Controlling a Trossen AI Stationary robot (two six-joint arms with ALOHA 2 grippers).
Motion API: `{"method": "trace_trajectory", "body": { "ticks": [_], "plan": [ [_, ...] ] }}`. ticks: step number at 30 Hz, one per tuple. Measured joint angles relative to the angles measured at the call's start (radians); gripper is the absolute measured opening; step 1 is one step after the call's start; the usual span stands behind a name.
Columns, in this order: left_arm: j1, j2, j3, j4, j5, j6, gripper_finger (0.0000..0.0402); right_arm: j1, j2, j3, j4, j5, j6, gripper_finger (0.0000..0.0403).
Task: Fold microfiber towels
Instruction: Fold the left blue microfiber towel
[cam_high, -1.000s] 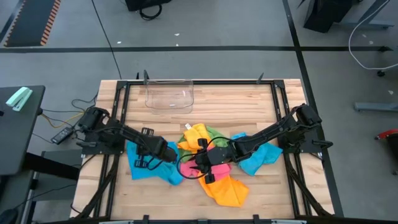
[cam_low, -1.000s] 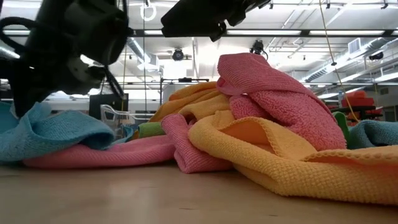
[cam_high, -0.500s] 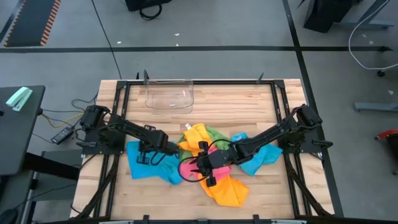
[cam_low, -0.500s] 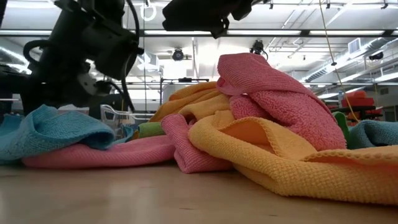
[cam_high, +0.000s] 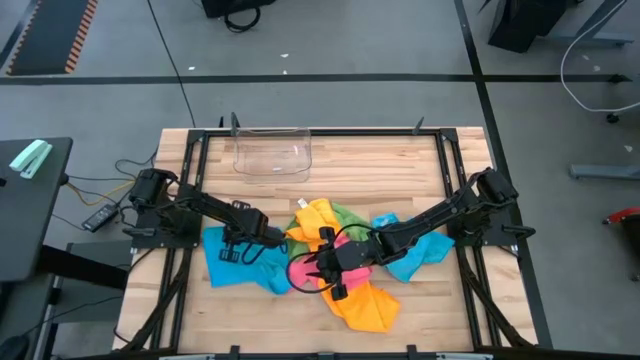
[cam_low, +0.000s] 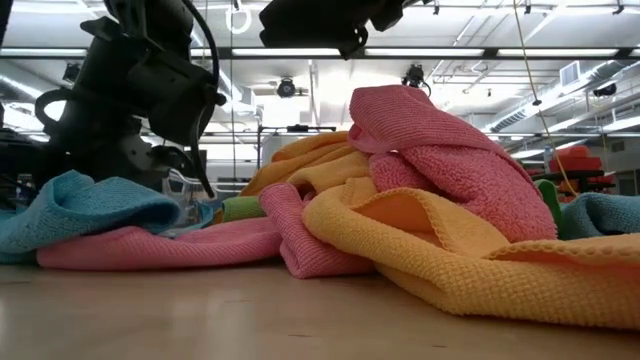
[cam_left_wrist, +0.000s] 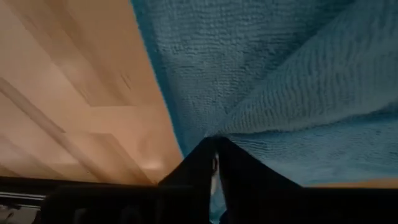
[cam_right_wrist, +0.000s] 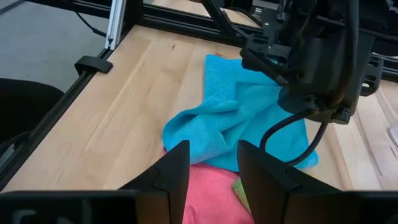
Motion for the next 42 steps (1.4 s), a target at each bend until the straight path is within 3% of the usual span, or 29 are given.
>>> {"method": "trace_trajectory", "body": {
  "ticks": [8,13,19,26,32,42],
  "plan": [
    [0.000,0.000,0.002,-0.038,-0.054,-0.037,0.0161,0.000,0.000,0.000,-0.001,0.000,-0.008,0.0143],
    [0.000,0.000,0.058,-0.145,-0.059,-0.064,0.0201,-0.002,0.000,0.000,0.000,0.000,-0.017,0.0143],
    [-0.007,-0.010,0.170,-0.202,-0.125,-0.084,0.0213,-0.013,0.000,0.000,-0.001,0.002,-0.019,0.0143],
    [-0.022,-0.021,0.273,-0.211,-0.134,-0.065,0.0215,-0.013,0.000,0.000,-0.003,0.003,-0.031,0.0143],
    [-0.062,-0.022,0.346,-0.059,-0.106,-0.024,0.0215,-0.012,0.000,0.000,-0.011,0.002,-0.039,0.0143],
    [-0.124,-0.021,0.346,0.198,-0.033,-0.039,0.0197,-0.011,0.000,0.000,-0.029,-0.005,-0.040,0.0143]
  ]
}}
